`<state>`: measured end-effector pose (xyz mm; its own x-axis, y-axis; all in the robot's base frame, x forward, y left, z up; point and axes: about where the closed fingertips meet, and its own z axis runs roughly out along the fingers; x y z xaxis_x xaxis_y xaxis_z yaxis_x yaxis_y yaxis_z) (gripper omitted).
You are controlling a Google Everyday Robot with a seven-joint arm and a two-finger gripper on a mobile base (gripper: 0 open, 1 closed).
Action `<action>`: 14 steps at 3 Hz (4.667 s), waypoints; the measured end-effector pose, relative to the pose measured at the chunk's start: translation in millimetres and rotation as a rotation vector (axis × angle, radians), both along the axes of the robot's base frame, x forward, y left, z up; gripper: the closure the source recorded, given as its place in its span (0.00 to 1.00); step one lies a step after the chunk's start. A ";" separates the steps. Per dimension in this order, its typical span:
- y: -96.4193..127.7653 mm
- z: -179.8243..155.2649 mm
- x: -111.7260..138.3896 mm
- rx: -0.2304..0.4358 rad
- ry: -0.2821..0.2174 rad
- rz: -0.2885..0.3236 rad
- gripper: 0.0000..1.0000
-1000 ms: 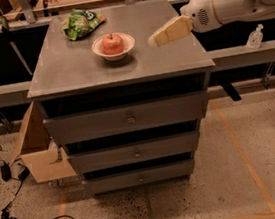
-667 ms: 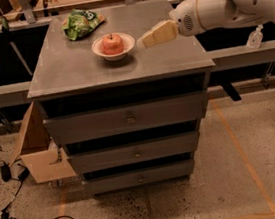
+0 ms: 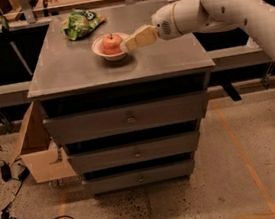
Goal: Pick apple from paper bowl and place on counter
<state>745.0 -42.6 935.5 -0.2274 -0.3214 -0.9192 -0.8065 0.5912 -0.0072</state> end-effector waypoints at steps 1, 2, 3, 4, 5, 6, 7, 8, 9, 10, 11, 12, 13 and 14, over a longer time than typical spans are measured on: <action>29.9 -6.7 12.8 0.019 -0.005 0.014 0.16; 54.0 -6.0 23.6 0.028 -0.030 0.028 0.29; 71.2 -7.6 38.7 0.031 -0.050 0.033 0.30; 75.8 -12.2 50.1 0.022 -0.055 0.029 0.30; 79.8 -24.5 61.2 0.010 -0.039 0.028 0.31; 79.4 -38.5 69.3 0.008 -0.011 0.017 0.34; 78.9 -53.3 76.3 -0.003 0.017 0.010 0.36; 82.0 -66.9 80.1 -0.015 0.050 0.020 0.34; 88.5 -75.6 79.3 -0.024 0.070 0.036 0.42; 89.3 -74.5 78.9 -0.024 0.069 0.038 0.66; 89.3 -74.4 78.9 -0.024 0.069 0.038 0.89; 89.3 -74.2 78.9 -0.024 0.068 0.038 1.00; 73.5 -24.2 76.4 0.034 -0.021 0.018 1.00; 57.9 28.3 67.8 0.088 -0.127 0.010 1.00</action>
Offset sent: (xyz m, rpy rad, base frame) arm 0.0367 0.0765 -0.0015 0.0387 -0.0656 0.0361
